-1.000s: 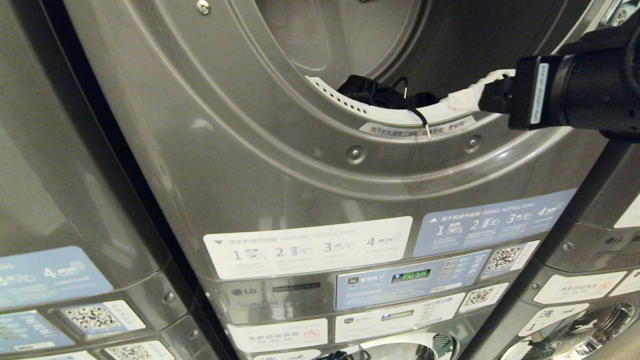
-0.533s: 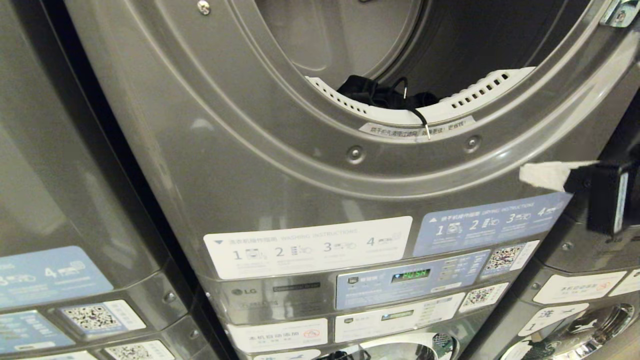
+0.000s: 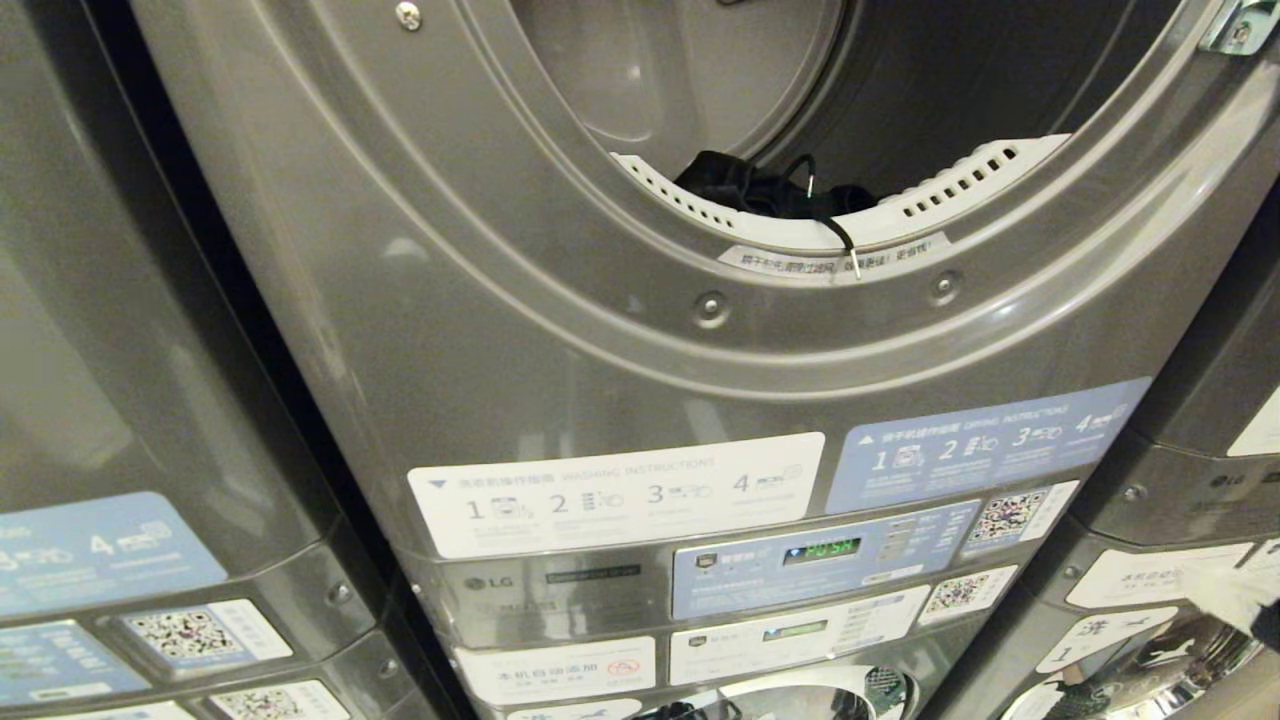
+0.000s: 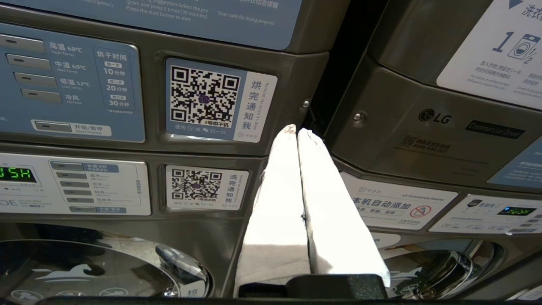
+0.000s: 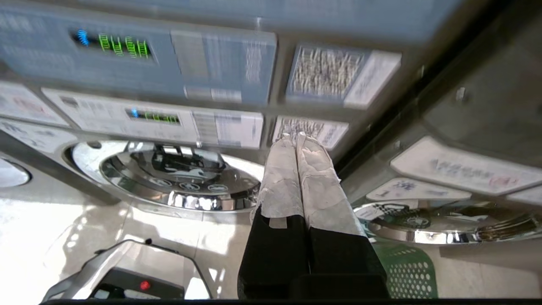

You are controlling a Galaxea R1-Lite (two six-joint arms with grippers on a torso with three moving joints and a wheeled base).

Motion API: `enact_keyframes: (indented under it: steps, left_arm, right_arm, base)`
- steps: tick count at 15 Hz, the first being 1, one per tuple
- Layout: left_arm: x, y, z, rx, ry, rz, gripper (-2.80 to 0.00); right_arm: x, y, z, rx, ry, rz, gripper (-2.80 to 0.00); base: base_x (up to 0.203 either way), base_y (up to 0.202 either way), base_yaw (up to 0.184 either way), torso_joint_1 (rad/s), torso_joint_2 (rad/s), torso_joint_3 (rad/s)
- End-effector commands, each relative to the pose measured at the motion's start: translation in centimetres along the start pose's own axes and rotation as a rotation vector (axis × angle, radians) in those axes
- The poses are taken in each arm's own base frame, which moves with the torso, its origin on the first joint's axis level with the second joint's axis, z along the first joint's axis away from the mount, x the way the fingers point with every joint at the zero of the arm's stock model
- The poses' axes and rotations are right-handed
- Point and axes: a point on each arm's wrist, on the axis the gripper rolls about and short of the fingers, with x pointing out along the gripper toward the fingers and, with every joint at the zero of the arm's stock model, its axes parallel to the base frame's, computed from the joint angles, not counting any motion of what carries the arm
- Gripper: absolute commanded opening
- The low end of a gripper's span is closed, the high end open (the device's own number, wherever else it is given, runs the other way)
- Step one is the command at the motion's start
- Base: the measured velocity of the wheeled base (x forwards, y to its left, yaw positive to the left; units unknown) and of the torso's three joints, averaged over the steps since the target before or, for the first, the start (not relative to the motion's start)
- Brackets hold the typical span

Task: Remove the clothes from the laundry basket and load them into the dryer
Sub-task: Put the clothes in the dryer

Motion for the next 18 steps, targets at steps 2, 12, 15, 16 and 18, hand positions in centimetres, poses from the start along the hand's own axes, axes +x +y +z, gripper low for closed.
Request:
enact_keyframes:
  steps: [2,12,15,16,18]
  left_arm:
    - [0.2,0.2,-0.8,0.0,0.028,0.007,-2.8]
    - [0.2,0.2,-0.8,0.0,0.028,0.007,-2.8]
    - [0.2,0.2,-0.8,0.0,0.027,0.007,-2.8]
    - [0.2,0.2,-0.8,0.0,0.028,0.007,-2.8]
    - [0.2,0.2,-0.8,0.0,0.026,0.007,-2.8]
  right_arm:
    - [-2.4,0.7,-5.1,0.0,-0.095,-0.042,-2.8]
    - [-4.5,2.4,-11.5,-0.065,-0.216,-0.085,-2.8]
    - [-5.3,2.6,-12.0,-0.09,-0.25,-0.04,-2.8]
    - [-5.8,2.7,-12.4,-0.093,-0.283,-0.07,-2.8]
    - [-6.6,2.9,-13.5,-0.077,-0.354,-0.145,-2.8]
  base:
    - [0.0,0.0,0.0,0.0,0.0,0.0]
    - [0.0,0.0,0.0,0.0,0.0,0.0]
    - [0.0,0.0,0.0,0.0,0.0,0.0]
    - [0.0,0.0,0.0,0.0,0.0,0.0]
    - [0.0,0.0,0.0,0.0,0.0,0.0]
